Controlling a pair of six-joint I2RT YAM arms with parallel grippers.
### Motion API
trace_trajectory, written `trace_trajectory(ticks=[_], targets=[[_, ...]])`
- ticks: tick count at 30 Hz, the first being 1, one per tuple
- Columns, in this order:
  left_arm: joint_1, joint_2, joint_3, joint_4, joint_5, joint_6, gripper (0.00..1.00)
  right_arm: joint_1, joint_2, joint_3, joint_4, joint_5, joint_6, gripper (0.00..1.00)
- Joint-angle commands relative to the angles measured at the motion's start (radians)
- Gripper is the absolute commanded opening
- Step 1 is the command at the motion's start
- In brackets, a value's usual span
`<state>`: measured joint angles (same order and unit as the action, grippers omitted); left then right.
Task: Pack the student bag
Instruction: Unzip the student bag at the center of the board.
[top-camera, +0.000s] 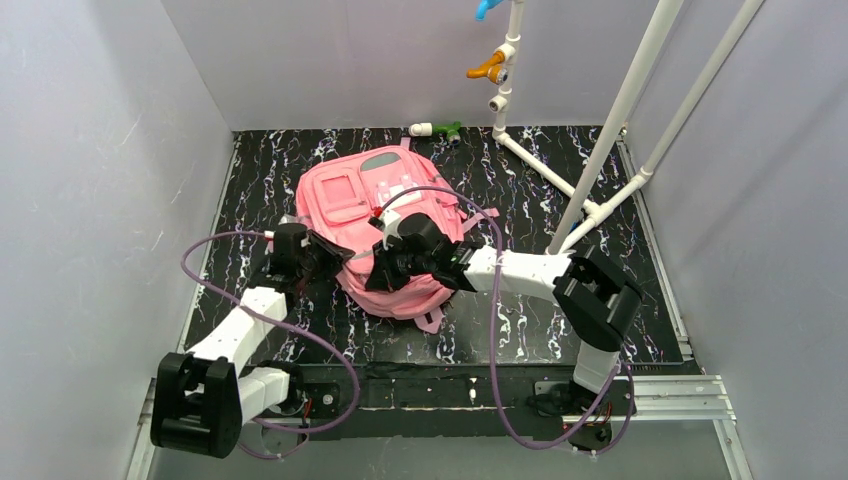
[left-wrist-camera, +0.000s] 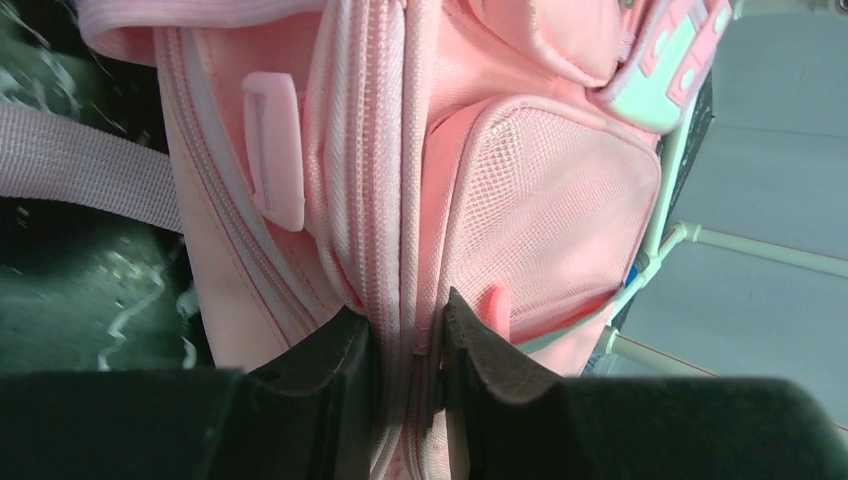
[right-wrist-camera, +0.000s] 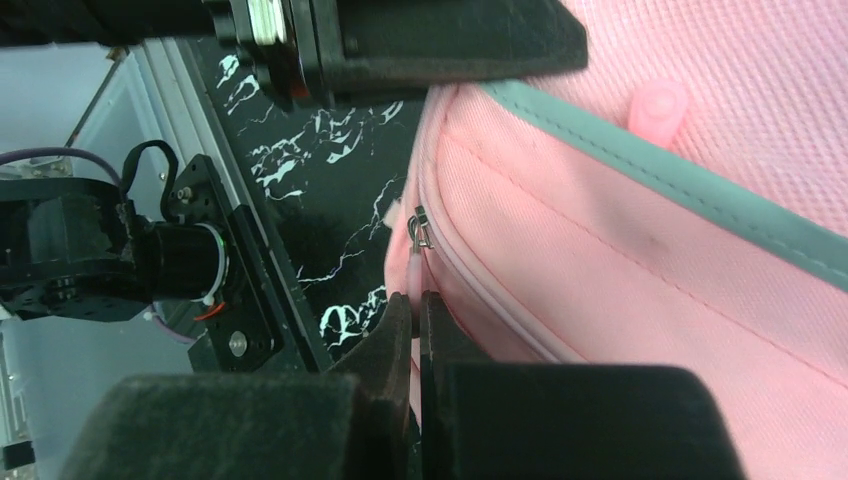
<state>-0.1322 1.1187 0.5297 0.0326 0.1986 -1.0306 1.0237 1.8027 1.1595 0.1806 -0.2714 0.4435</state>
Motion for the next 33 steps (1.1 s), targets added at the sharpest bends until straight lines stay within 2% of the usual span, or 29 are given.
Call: trace_trajectory(ticks=[1, 3, 4, 5, 7, 11, 13, 15, 17, 20, 23, 25, 27, 33], targets=[[-0.117, -0.075, -0.018, 0.013, 0.01, -0.105, 0.1, 0.016, -0.074, 0.0, 0.066, 0.003, 0.03, 0.01], [-0.117, -0.057, -0.019, 0.011, 0.021, -0.082, 0.2, 0.016, -0.071, -0.003, 0.074, 0.001, 0.042, 0.01], [-0.111, -0.047, -0.015, -0.01, 0.025, -0.063, 0.29, 0.016, -0.072, -0.004, 0.075, 0.004, 0.044, 0.01], [-0.102, -0.04, -0.005, -0.041, 0.022, -0.047, 0.44, 0.016, -0.075, -0.006, 0.071, 0.013, 0.044, 0.01], [-0.056, -0.033, 0.013, -0.11, 0.023, -0.006, 0.61, 0.016, -0.086, -0.015, 0.067, 0.03, 0.039, 0.01], [0.114, -0.012, 0.082, -0.171, 0.108, 0.11, 0.77, 0.016, -0.095, -0.023, 0.056, 0.039, 0.035, 0.01], [0.161, 0.023, 0.14, -0.199, 0.138, 0.178, 0.8, 0.016, -0.089, -0.015, 0.044, 0.034, 0.029, 0.01], [0.166, 0.074, 0.174, -0.194, 0.184, 0.215, 0.79, 0.016, -0.082, -0.003, 0.036, 0.033, 0.028, 0.01], [0.166, 0.123, 0.143, -0.12, 0.246, 0.172, 0.73, 0.016, -0.078, 0.005, 0.037, 0.035, 0.033, 0.01], [0.166, 0.169, 0.068, 0.006, 0.282, 0.093, 0.59, 0.022, -0.066, 0.027, 0.036, 0.04, 0.045, 0.01], [0.163, 0.174, 0.044, 0.017, 0.273, 0.08, 0.42, 0.048, -0.048, 0.06, -0.003, 0.098, 0.06, 0.01], [0.163, 0.153, 0.034, 0.018, 0.265, 0.087, 0.34, 0.074, -0.026, 0.098, -0.027, 0.139, 0.071, 0.01], [0.163, 0.124, 0.024, 0.018, 0.254, 0.087, 0.29, 0.102, 0.007, 0.144, -0.047, 0.173, 0.104, 0.01], [0.162, 0.066, -0.013, 0.016, 0.26, 0.083, 0.24, 0.137, 0.129, 0.308, -0.109, 0.259, 0.173, 0.01]])
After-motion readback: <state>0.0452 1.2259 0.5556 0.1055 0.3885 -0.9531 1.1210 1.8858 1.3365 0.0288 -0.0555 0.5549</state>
